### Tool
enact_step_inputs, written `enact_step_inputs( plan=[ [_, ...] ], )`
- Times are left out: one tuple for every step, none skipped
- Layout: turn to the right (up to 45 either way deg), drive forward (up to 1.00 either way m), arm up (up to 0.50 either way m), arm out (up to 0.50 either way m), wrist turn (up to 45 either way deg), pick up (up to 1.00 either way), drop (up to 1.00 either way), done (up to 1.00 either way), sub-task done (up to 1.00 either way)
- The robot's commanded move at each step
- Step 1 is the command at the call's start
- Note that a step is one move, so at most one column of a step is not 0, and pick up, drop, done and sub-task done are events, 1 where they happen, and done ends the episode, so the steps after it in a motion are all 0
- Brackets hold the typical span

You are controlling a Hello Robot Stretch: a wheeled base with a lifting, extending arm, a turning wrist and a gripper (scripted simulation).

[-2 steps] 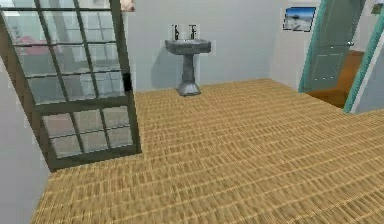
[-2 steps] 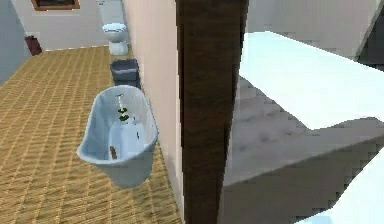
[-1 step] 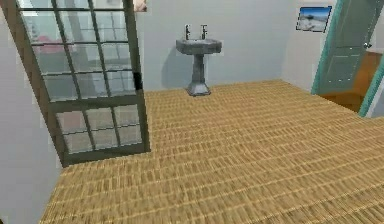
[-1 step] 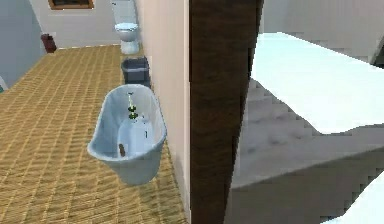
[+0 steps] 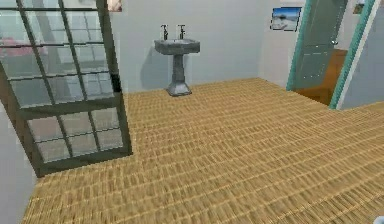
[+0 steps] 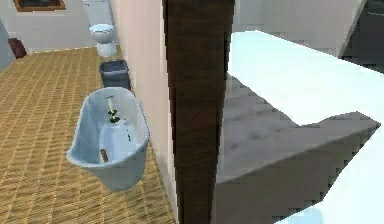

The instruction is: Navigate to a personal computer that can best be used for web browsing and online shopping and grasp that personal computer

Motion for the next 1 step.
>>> enact_step_inputs(
  plan=[
    [0.0,0.35,0.00,0.00,0.0,0.00,0.00,0.00,0.00]
  ],
)
